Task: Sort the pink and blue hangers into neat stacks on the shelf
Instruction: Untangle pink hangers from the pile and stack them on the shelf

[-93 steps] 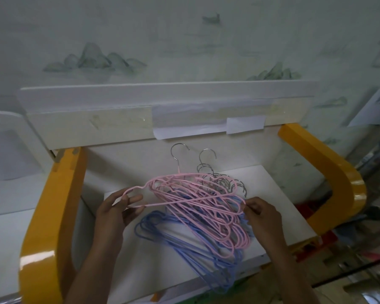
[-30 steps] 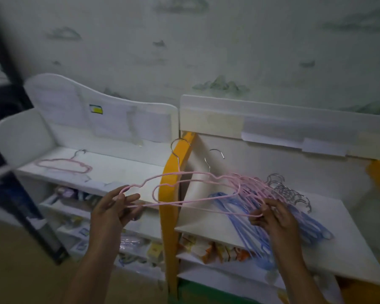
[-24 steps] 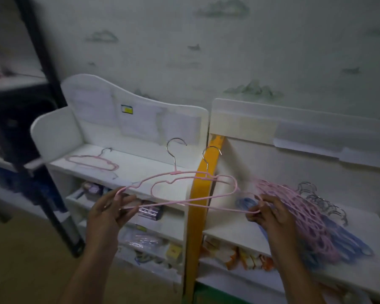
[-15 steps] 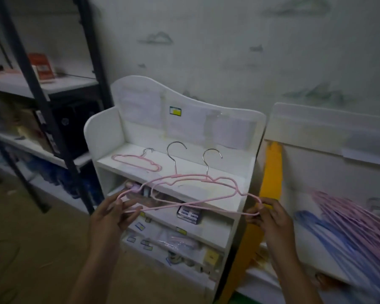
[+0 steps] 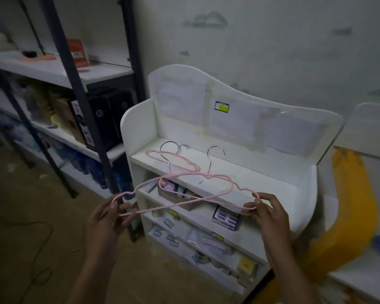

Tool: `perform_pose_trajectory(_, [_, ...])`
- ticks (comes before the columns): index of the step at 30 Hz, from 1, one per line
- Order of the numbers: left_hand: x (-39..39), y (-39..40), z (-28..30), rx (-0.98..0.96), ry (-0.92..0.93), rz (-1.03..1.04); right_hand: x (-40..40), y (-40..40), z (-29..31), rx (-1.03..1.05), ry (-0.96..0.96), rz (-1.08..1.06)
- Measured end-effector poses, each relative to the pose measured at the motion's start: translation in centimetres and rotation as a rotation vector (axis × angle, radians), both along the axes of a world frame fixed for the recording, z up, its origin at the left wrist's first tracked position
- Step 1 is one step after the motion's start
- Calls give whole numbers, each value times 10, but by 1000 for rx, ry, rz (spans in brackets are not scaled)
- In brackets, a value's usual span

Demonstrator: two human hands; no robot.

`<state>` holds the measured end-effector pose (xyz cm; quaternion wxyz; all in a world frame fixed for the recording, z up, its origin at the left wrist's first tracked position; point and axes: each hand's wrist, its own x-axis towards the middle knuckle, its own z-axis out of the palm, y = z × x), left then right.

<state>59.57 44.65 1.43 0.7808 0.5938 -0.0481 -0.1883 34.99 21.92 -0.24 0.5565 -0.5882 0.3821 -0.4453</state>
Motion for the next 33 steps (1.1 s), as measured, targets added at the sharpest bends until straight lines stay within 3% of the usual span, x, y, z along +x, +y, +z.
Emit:
perform_pose_trajectory(19, [161, -107, 11, 28, -33, 77, 185, -131, 1, 45, -67, 66])
perform_pose_trajectory(33, [283, -184, -7, 44, 81, -136, 257, -152, -31, 125, -47, -109])
